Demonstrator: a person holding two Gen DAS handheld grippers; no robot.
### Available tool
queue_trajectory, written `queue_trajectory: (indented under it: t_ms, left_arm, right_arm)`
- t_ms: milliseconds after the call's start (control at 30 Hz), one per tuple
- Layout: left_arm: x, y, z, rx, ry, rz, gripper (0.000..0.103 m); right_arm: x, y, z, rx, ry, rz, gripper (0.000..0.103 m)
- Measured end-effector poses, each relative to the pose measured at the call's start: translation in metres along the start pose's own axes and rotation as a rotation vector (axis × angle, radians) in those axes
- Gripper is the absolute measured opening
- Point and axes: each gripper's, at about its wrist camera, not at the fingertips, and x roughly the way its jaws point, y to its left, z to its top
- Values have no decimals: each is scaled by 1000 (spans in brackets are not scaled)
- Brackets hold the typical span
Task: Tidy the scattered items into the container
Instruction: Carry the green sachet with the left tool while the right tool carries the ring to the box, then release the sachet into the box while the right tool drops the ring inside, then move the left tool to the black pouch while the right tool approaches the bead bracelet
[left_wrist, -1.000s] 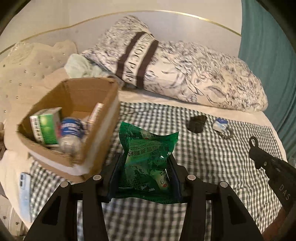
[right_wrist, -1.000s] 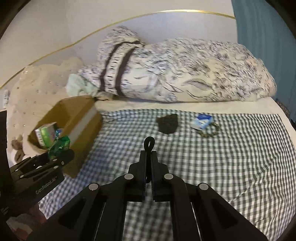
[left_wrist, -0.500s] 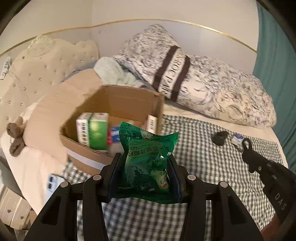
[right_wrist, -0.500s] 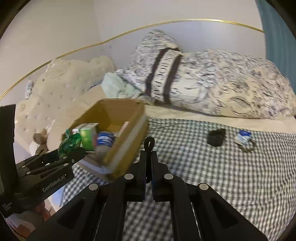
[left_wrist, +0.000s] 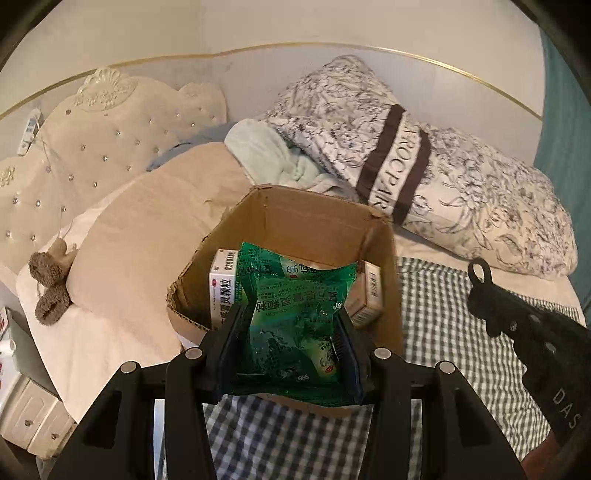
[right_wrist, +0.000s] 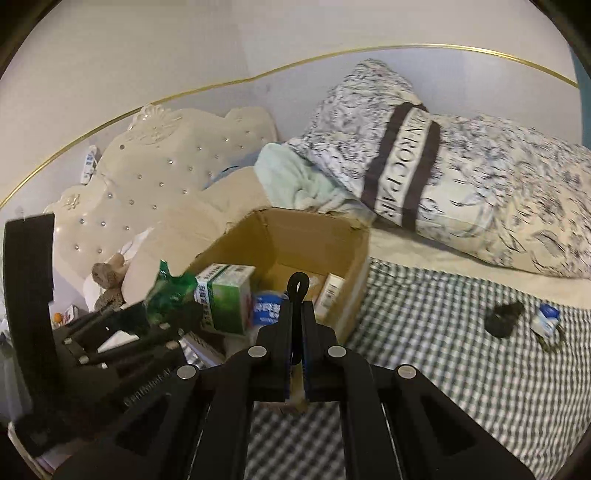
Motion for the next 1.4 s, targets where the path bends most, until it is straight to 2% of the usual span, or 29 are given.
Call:
queue_trajectory:
  t_ms: [400, 767, 800, 833, 867, 900, 933, 967, 1033, 1133, 1267, 1400]
  left_arm:
    - [53, 24, 5, -27, 53, 11, 49]
    - [78, 31, 11, -46, 65, 16, 49]
    - [79, 31, 12, -43, 62, 20, 51]
    - [79, 30, 12, -43, 56, 37, 60]
    - [78, 30, 12, -43, 47, 57, 68]
    - [76, 29, 12, -44, 33, 76, 85]
    - [72, 29, 11, -44, 6, 100, 95]
    - [67, 29, 11, -43, -26, 122, 97]
    - [60, 27, 12, -34, -58, 137, 100]
    - [55, 25, 15, -30, -45, 134, 100]
    - [39, 16, 16, -45, -47, 97, 100]
    - [20, -2, 12, -40, -49, 78, 102]
  right_arm:
    - [85, 8, 26, 4, 58, 38, 4]
    - [133, 11, 35, -21, 112, 36, 4]
    - [136, 10, 36, -15, 117, 41, 5]
    - [138, 9, 36, -10, 122, 46, 7]
    - [140, 9, 37, -9, 127, 48, 26]
    - [141, 9, 37, -15, 132, 43, 45]
    - [140, 9, 38, -19, 123, 25, 81]
    - [135, 7, 38, -15, 93, 8, 88]
    - [124, 4, 41, -10, 48, -5, 87]
    - [112, -3, 44, 14, 35, 14, 87]
    - [92, -13, 46, 35, 23, 24, 88]
    - [62, -26, 44, 41, -8, 0, 88]
